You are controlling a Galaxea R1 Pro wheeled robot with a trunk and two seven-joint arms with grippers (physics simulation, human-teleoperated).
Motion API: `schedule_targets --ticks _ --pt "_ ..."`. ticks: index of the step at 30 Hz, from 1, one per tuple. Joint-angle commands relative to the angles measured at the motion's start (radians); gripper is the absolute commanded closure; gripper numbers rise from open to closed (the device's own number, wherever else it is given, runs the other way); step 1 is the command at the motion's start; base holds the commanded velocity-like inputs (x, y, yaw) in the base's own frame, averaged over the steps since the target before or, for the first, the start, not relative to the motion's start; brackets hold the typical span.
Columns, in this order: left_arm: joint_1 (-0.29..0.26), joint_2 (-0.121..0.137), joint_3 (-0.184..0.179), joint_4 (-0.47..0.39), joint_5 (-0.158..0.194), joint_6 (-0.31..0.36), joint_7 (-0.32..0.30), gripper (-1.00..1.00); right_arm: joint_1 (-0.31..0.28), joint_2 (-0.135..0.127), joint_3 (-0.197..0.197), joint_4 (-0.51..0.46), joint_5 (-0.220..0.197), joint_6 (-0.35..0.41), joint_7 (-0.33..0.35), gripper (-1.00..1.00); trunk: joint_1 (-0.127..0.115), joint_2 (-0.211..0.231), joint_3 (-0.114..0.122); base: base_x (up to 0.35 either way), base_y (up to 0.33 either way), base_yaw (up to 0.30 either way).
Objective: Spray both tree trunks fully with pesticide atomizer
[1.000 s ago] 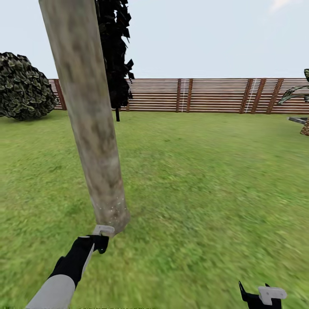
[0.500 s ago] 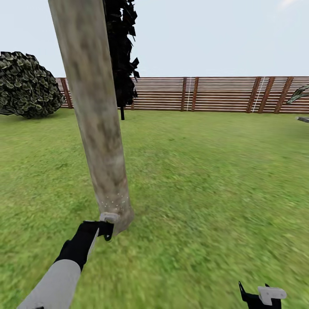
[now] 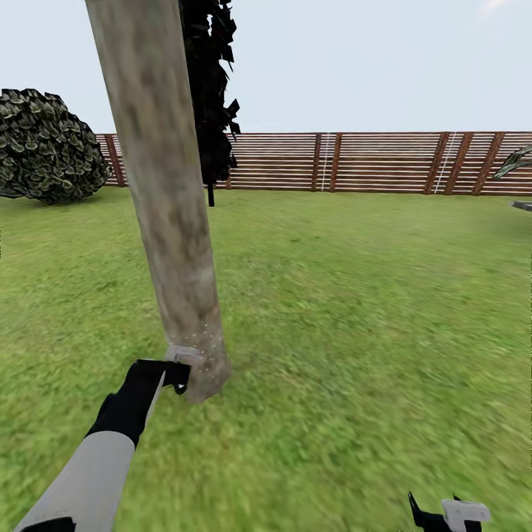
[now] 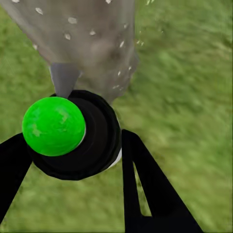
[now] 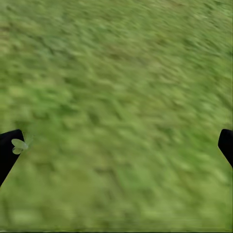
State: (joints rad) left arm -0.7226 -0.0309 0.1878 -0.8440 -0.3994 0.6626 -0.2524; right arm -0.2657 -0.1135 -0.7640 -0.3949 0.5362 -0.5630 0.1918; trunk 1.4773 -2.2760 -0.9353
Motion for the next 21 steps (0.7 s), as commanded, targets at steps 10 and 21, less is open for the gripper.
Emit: schedule_targets --ticks 10,21 --pt "-0.013 -0.033 -0.088 -0.122 0.013 0.087 -0.001 1.00 0.000 0.000 0.000 0.001 0.000 0.000 0.000 -1.00 0.000 0.000 0.000 -0.073 0.015 0.000" --pt "-0.031 0.111 -0.020 -0.144 0.005 0.117 -0.166 1.00 0.000 0.000 0.000 0.001 0.000 0.000 0.000 -1.00 0.000 0.000 0.000 0.000 0.000 0.000"
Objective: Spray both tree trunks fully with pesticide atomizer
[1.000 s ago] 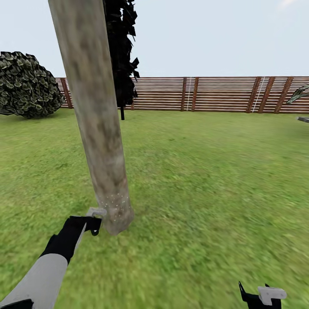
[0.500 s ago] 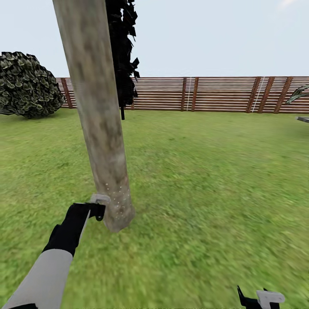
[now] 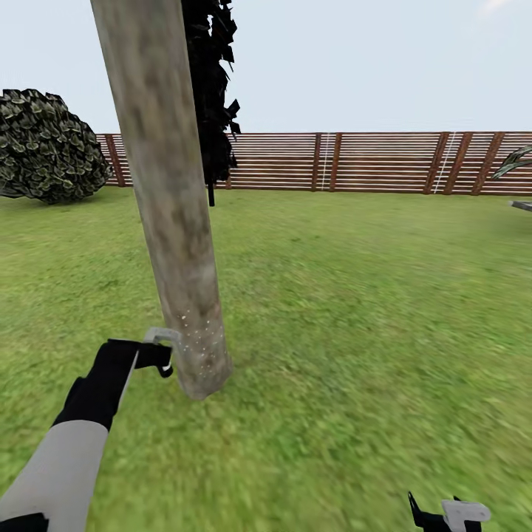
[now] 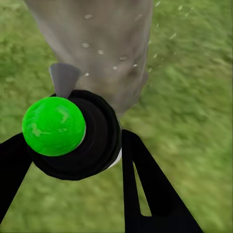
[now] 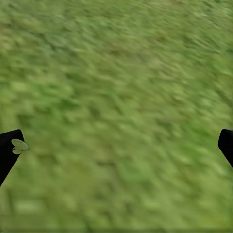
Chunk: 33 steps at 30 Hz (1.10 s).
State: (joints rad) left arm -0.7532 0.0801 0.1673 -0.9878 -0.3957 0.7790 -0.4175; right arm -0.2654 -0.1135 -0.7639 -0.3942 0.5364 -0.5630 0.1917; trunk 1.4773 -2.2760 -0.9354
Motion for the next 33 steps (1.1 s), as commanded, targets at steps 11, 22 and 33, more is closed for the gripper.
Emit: schedule_targets --ticks 11,22,33 --pt "0.006 -0.008 -0.008 -0.077 0.001 0.035 0.000 1.00 0.000 0.000 0.000 0.000 0.000 0.000 0.001 -1.00 0.000 0.000 0.000 0.000 -0.089 0.135" --pt "0.012 -0.008 -0.009 -0.077 0.001 0.037 0.000 1.00 0.000 0.000 0.000 0.000 0.000 0.000 0.002 -1.00 0.000 0.000 0.000 0.000 -0.272 0.007" --pt "0.012 -0.004 -0.009 -0.070 -0.004 0.036 0.006 1.00 0.000 0.002 0.001 0.000 0.000 0.000 0.002 -1.00 0.000 0.000 0.000 0.000 -0.273 0.113"
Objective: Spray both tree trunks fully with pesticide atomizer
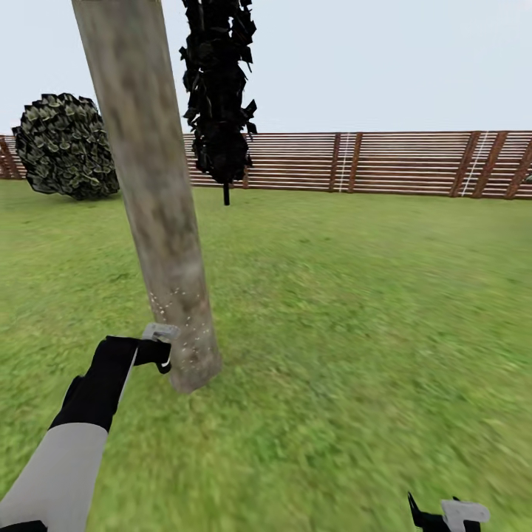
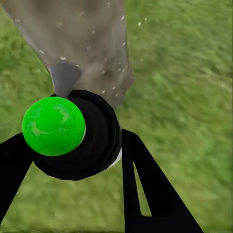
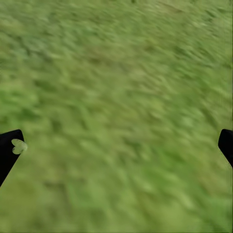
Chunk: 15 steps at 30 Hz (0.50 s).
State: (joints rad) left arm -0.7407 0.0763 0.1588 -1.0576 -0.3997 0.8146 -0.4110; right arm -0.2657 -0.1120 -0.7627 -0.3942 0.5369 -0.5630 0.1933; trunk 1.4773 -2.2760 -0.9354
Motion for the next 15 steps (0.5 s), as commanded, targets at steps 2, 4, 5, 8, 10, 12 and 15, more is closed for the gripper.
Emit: schedule_targets --ticks 2,4,5,8,10,12,15 --pt "0.000 0.001 -0.001 0.001 0.000 0.000 0.000 1.00 0.000 0.000 0.000 0.000 0.000 0.000 0.000 -1.00 0.000 0.000 0.000 0.000 -0.273 0.273" --pt "0.000 0.003 -0.001 0.006 -0.001 0.000 0.008 1.00 0.000 0.000 0.000 0.000 0.000 0.000 0.000 -1.00 0.000 0.000 0.000 0.000 -0.273 0.277" --pt "0.001 0.003 -0.001 0.009 0.000 0.000 0.022 1.00 0.000 0.000 0.000 0.000 0.000 0.000 0.000 -1.00 0.000 0.000 0.000 0.000 -0.273 0.277" --pt "0.015 0.005 -0.001 0.036 0.001 -0.007 0.079 1.00 0.000 0.000 0.000 0.000 0.000 0.000 0.000 -1.00 0.000 0.000 0.000 0.000 -0.273 0.277" --pt "0.023 0.003 -0.001 0.063 0.001 -0.008 0.095 1.00 0.000 0.000 0.000 0.000 0.000 0.000 0.000 -1.00 0.000 0.000 0.000 0.000 -0.274 0.278" --pt "0.027 -0.001 0.001 0.110 0.003 -0.011 0.102 1.00 0.000 0.000 0.000 0.000 0.000 0.000 0.000 -1.00 0.000 0.000 0.000 0.000 -0.273 0.266" --pt "0.027 0.001 0.002 0.170 0.000 -0.015 0.105 1.00 0.000 -0.001 -0.001 -0.001 -0.001 0.000 0.000 -1.00 0.000 0.000 0.000 0.000 -0.273 0.115"
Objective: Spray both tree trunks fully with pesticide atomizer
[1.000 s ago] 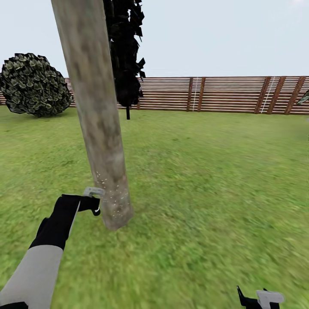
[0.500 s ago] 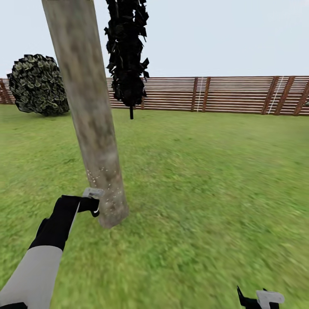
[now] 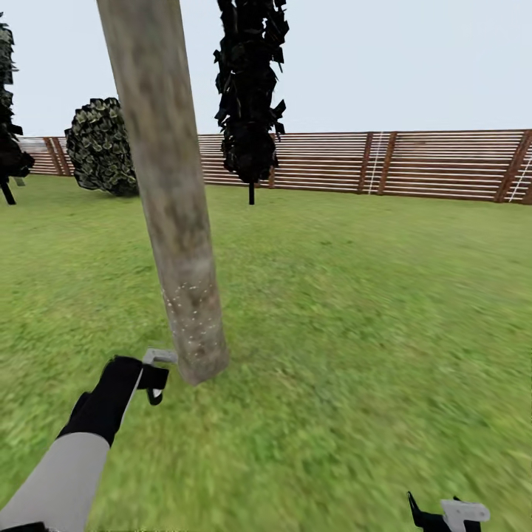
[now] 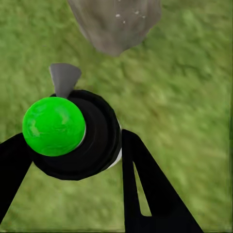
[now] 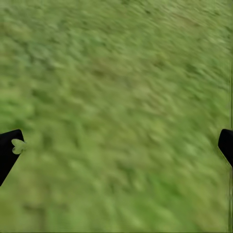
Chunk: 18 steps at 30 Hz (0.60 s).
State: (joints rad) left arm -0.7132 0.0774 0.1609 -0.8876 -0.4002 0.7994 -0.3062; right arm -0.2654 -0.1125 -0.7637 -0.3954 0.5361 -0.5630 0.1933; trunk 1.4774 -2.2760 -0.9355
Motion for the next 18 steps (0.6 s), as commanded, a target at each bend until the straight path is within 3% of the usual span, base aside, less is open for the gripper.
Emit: schedule_targets --ticks 1,7,9,18 --pt "0.000 0.001 0.001 0.013 0.000 -0.001 0.002 1.00 0.000 0.000 0.000 0.000 0.000 0.000 0.000 -1.00 0.000 0.000 0.000 0.000 -0.273 0.040" --pt "0.000 0.003 0.008 0.056 0.003 -0.019 0.022 1.00 0.000 -0.001 0.000 0.000 -0.001 0.000 0.000 -1.00 0.000 0.000 0.000 0.000 -0.273 0.006" --pt "0.000 0.002 0.011 0.056 0.005 -0.020 0.053 1.00 0.000 -0.001 0.000 0.000 -0.001 -0.001 0.000 -1.00 0.000 0.000 0.000 0.076 -0.271 0.000" --pt "0.000 0.000 0.012 0.056 0.008 -0.020 0.085 1.00 0.000 -0.001 0.000 0.000 -0.001 -0.002 0.000 -1.00 0.000 0.000 0.000 0.216 -0.204 0.000"
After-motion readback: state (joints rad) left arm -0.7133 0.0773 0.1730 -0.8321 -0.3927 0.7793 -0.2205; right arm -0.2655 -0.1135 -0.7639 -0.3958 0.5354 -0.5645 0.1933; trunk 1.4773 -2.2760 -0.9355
